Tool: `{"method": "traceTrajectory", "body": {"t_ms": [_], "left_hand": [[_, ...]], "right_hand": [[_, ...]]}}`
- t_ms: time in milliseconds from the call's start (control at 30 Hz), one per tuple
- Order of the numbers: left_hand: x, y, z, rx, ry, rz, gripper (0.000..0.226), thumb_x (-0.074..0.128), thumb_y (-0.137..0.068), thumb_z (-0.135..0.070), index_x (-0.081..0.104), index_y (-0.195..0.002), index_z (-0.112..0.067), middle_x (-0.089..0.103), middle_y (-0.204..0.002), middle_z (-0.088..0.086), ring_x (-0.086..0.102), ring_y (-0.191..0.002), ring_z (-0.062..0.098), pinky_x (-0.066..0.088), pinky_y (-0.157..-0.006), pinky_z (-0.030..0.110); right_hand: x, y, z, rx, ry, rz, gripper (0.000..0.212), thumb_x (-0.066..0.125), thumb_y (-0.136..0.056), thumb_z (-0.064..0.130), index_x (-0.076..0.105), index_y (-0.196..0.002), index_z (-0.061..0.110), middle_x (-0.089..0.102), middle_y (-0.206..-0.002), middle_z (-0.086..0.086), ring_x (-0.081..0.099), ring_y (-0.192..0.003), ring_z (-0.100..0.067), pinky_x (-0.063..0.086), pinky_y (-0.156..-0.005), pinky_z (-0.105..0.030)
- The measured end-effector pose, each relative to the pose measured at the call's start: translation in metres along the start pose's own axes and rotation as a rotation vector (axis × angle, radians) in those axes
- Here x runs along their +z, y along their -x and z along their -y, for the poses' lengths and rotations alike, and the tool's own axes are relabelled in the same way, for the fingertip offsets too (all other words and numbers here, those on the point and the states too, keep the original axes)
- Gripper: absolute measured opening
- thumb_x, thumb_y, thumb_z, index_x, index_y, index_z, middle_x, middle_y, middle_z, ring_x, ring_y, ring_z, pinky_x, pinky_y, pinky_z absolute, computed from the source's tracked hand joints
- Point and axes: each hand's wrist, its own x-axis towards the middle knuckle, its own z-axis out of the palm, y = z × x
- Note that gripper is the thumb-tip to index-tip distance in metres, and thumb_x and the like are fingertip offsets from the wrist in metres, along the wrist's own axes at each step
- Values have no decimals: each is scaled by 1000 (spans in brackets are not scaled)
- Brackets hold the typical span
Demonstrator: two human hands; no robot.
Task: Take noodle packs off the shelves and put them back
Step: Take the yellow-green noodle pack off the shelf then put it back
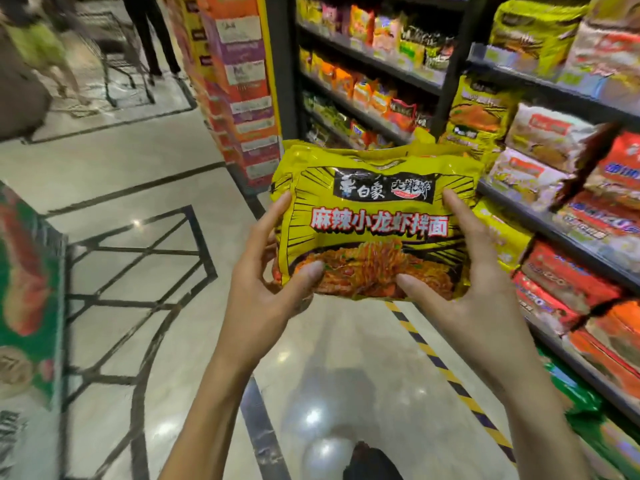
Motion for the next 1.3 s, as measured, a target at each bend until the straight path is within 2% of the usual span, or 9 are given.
{"method": "traceTrajectory", "body": {"t_ms": [167,300,367,567,667,900,1033,1167,1300], "left_hand": [[5,-54,29,-7,-11,-6,75,73,-87,-16,41,-149,-43,59,-143,-6,60,-130,16,56,-99,52],[24,-122,51,6,-14,21,75,75,-85,-19,44,-148,-46,58,-146,-5,60,-130,15,56,-100,50],[38,-163,61,2,-13,55,75,78,-85,-23,44,-147,-47,57,-147,-5,60,-130,16,55,-102,50],[81,-276,93,60,-46,153,75,77,-85,-30,42,-150,-44,52,-149,-12,55,-135,13,51,-106,49],[100,-317,109,65,-11,214,75,78,-85,-29,43,-148,-49,54,-148,-10,56,-134,16,50,-106,52],[152,-416,142,134,-1,349,73,75,-85,-39,40,-148,-53,48,-154,-8,49,-141,22,44,-110,55],[187,-474,154,196,41,410,74,74,-88,-29,39,-150,-48,43,-155,-23,39,-145,0,36,-115,26],[229,-544,164,264,107,487,75,77,-90,-21,40,-151,-41,41,-153,-29,36,-144,-7,35,-111,14],[265,-615,164,370,189,514,74,73,-89,-22,38,-152,-42,41,-157,-19,37,-148,8,34,-121,44]], "right_hand": [[13,-59,-27,-22,-19,0,90,79,-83,22,27,-148,58,30,-136,57,32,-129,27,31,-98,0],[12,-117,-52,-2,-19,-20,89,77,-84,26,25,-147,62,30,-147,45,33,-140,12,35,-112,-26],[5,-149,-65,14,-25,-55,89,77,-84,26,24,-146,63,30,-148,45,32,-140,12,34,-114,-29],[-14,-238,-103,22,4,-166,87,75,-86,26,23,-144,65,20,-134,61,24,-122,37,25,-90,8],[-21,-269,-120,53,37,-186,89,75,-86,28,22,-147,64,19,-139,59,20,-135,27,21,-96,7],[-45,-335,-152,99,159,-278,95,76,-85,29,14,-147,65,11,-140,60,10,-134,31,15,-101,1],[-59,-378,-166,98,221,-364,95,77,-84,26,17,-148,62,15,-143,57,14,-136,28,16,-100,8],[-78,-432,-181,64,293,-482,95,78,-85,18,20,-150,56,19,-145,54,18,-138,24,29,-104,-2],[-94,-490,-191,-16,329,-629,95,79,-84,14,23,-152,50,25,-150,44,25,-143,13,35,-106,-8]]}}
